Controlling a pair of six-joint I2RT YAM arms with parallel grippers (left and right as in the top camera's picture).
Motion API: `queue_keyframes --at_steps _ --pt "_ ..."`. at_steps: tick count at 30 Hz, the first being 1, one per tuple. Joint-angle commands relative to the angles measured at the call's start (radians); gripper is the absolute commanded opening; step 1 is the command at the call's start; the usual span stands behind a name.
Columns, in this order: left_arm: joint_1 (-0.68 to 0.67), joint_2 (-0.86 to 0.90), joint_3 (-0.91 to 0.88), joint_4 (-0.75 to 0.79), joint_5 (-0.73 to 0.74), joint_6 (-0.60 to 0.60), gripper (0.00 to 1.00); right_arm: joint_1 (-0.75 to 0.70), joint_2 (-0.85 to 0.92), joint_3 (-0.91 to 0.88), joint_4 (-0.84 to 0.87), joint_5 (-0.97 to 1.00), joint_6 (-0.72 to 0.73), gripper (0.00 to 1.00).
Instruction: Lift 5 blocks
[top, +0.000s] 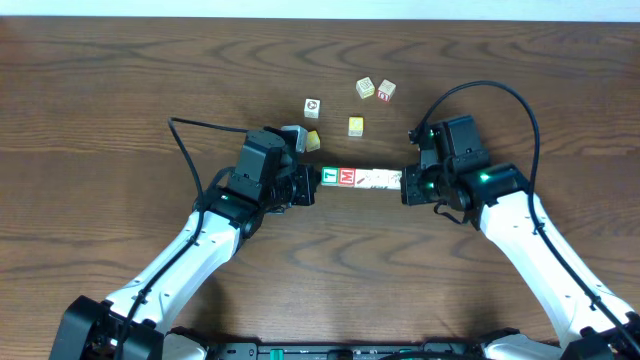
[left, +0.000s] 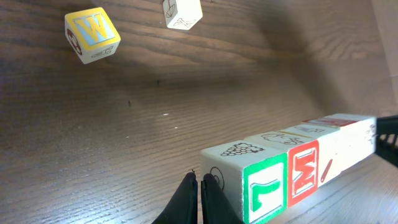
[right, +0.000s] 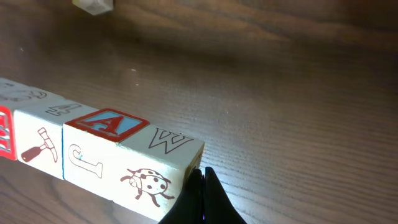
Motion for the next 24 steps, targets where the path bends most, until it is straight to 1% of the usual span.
queue_keyframes --at_steps 1,24 --pt "-0.048 -0.021 0.067 0.028 0.205 0.014 0.07 0.050 -0.016 0.048 0.022 -0.292 -0.013 0.01" --pt "-0.048 -0.021 0.067 0.028 0.205 0.018 0.07 0.050 -0.016 0.048 0.014 -0.290 -0.013 0.01"
